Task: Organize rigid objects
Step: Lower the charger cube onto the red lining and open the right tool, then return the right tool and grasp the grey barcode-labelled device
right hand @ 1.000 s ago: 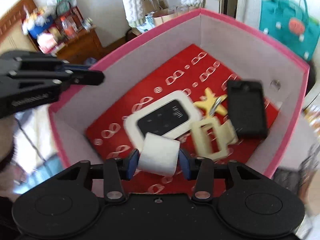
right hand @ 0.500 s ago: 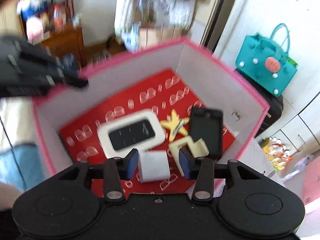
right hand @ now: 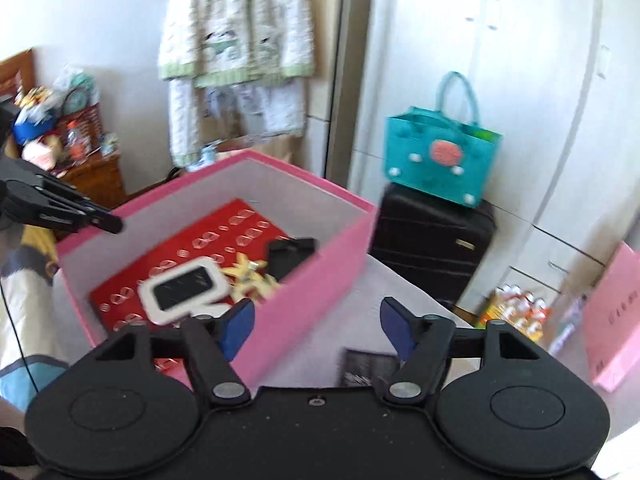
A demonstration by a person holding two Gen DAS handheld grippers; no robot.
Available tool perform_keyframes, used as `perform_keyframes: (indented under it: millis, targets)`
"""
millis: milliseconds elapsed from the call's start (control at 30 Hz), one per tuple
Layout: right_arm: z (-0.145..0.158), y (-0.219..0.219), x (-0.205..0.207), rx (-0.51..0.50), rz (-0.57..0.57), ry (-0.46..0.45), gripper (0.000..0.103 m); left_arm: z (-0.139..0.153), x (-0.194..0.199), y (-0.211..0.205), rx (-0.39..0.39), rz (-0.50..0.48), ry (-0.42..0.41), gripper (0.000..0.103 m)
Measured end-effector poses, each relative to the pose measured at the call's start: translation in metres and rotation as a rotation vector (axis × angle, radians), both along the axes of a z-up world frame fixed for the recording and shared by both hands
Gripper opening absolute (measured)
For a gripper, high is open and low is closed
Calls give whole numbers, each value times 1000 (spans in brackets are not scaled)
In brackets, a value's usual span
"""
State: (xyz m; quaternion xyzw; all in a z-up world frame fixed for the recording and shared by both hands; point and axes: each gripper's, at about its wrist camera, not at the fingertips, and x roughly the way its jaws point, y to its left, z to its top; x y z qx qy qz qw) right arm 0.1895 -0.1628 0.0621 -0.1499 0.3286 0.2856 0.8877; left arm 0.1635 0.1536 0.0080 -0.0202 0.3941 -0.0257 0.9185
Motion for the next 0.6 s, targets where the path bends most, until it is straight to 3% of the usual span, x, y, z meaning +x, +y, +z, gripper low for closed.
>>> perform_keyframes:
  millis: [267,367,500,600]
  targets:
    - [-52,-59,2,83,-173,132,77,2,3,-5,30,6,14,4]
    - [-72,-69,6,68,-228,126,78,2,4,-5,35,8,18,4]
    - [-92,-74,8,-48,-182,44,80,2,5,-5,35,6,22,4]
    - [-95,-83,17,-26,-122,70,80,2,6,-5,35,4,27,4]
